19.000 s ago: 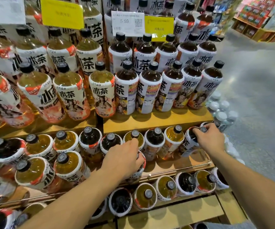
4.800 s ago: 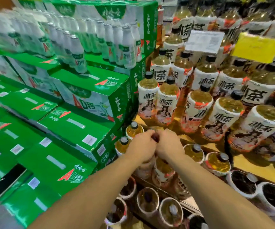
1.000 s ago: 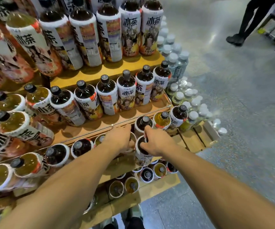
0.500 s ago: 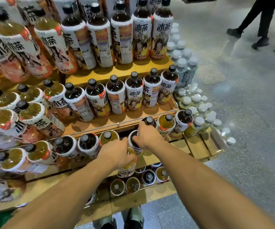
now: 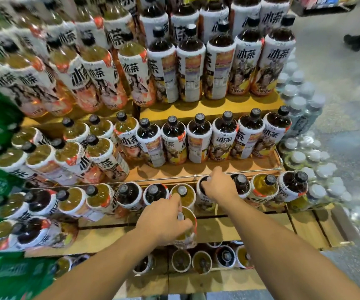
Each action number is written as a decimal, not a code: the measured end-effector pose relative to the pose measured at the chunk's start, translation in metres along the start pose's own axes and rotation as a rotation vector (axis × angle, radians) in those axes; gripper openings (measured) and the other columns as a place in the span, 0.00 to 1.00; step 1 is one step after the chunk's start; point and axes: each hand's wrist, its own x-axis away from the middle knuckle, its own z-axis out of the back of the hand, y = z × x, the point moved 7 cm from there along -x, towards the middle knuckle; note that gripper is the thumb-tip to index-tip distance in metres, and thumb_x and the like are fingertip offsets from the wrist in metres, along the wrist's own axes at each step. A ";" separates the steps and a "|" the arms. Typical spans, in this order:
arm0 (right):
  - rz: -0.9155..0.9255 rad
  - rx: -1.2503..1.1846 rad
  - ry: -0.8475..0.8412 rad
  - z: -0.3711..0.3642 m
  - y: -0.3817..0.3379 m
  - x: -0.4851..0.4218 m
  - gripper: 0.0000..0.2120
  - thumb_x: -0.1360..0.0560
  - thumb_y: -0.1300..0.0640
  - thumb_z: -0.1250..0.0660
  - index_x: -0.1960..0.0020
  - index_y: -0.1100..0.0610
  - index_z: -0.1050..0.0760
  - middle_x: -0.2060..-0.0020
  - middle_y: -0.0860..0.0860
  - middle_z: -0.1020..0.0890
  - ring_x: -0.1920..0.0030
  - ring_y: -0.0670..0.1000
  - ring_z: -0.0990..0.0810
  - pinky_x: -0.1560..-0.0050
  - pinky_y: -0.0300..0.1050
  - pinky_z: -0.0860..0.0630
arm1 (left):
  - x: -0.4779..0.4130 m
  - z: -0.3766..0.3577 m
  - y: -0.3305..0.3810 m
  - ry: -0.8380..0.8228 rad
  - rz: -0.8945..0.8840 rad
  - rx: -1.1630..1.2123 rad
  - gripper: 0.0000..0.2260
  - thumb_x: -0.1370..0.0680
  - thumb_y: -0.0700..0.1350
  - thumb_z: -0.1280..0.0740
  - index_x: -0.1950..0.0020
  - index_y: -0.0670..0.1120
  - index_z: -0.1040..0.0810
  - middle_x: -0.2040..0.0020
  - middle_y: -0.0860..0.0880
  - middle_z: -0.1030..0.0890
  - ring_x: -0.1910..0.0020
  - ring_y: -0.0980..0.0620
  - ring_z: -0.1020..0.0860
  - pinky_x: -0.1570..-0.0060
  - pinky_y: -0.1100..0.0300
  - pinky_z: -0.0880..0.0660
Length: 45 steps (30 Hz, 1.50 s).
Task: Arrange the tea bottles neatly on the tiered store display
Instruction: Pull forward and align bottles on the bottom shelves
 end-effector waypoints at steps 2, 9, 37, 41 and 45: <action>0.004 0.024 -0.006 -0.002 -0.005 -0.001 0.21 0.21 0.50 0.36 0.34 0.61 0.36 0.54 0.56 0.23 0.56 0.59 0.22 0.65 0.49 0.27 | 0.000 0.005 -0.004 0.007 0.001 0.009 0.13 0.27 0.58 0.35 0.56 0.51 0.36 0.65 0.51 0.26 0.66 0.50 0.27 0.70 0.55 0.35; 0.040 0.232 -0.085 0.007 -0.011 0.006 0.20 0.22 0.51 0.35 0.34 0.59 0.33 0.44 0.59 0.22 0.45 0.61 0.21 0.56 0.51 0.24 | 0.000 0.025 -0.016 0.044 0.007 0.062 0.14 0.29 0.59 0.37 0.56 0.52 0.37 0.63 0.50 0.25 0.65 0.48 0.26 0.69 0.54 0.34; 0.757 0.236 -0.154 0.019 -0.401 0.149 0.45 0.37 0.41 0.20 0.27 0.48 0.37 0.38 0.48 0.22 0.41 0.53 0.23 0.45 0.47 0.25 | 0.098 0.288 -0.217 0.695 -0.002 0.415 0.11 0.27 0.56 0.30 0.50 0.52 0.22 0.55 0.52 0.20 0.55 0.51 0.23 0.57 0.56 0.26; 0.775 0.178 -0.044 0.017 -0.463 0.138 0.42 0.38 0.39 0.21 0.28 0.48 0.33 0.43 0.48 0.21 0.44 0.52 0.22 0.46 0.47 0.23 | 0.086 0.308 -0.274 0.643 -0.075 0.630 0.14 0.25 0.62 0.36 0.45 0.57 0.21 0.50 0.48 0.20 0.51 0.48 0.20 0.54 0.54 0.25; 0.783 0.076 0.061 0.017 -0.521 0.121 0.43 0.41 0.35 0.23 0.30 0.45 0.32 0.43 0.47 0.19 0.45 0.52 0.20 0.43 0.50 0.21 | 0.078 0.325 -0.314 0.601 -0.067 0.921 0.19 0.15 0.50 0.45 0.23 0.55 0.36 0.30 0.55 0.30 0.31 0.55 0.33 0.31 0.56 0.36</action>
